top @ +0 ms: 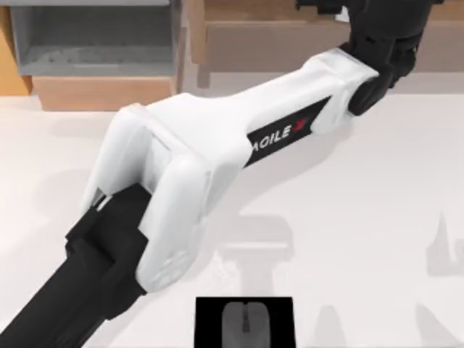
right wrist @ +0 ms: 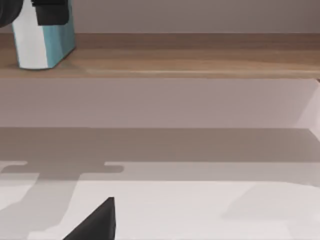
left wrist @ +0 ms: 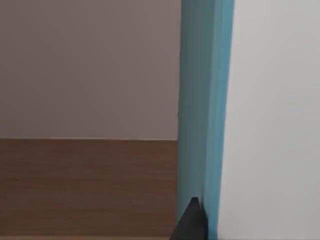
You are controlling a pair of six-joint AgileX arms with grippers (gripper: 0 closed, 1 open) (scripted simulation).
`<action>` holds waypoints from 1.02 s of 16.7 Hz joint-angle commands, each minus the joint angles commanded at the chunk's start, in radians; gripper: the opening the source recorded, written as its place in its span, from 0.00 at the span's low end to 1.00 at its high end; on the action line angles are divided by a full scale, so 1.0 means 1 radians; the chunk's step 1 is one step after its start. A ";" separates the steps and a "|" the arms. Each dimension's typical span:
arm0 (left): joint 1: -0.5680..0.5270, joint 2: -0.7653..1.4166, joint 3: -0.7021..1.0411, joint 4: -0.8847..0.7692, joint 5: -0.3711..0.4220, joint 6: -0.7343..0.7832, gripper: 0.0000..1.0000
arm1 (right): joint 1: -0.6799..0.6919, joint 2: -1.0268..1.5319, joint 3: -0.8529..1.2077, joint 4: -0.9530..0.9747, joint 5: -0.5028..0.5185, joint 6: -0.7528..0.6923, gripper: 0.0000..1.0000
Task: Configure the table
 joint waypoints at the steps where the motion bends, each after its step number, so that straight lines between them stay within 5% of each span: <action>1: 0.000 0.000 0.000 0.000 0.000 0.000 0.00 | 0.000 0.000 0.000 0.000 0.000 0.000 1.00; 11: -0.007 -0.013 -0.016 0.007 -0.004 0.002 0.00 | 0.000 0.000 0.000 0.000 0.000 0.000 1.00; 17: -0.041 -0.133 -0.209 0.079 -0.037 0.008 0.00 | 0.000 0.000 0.000 0.000 0.000 0.000 1.00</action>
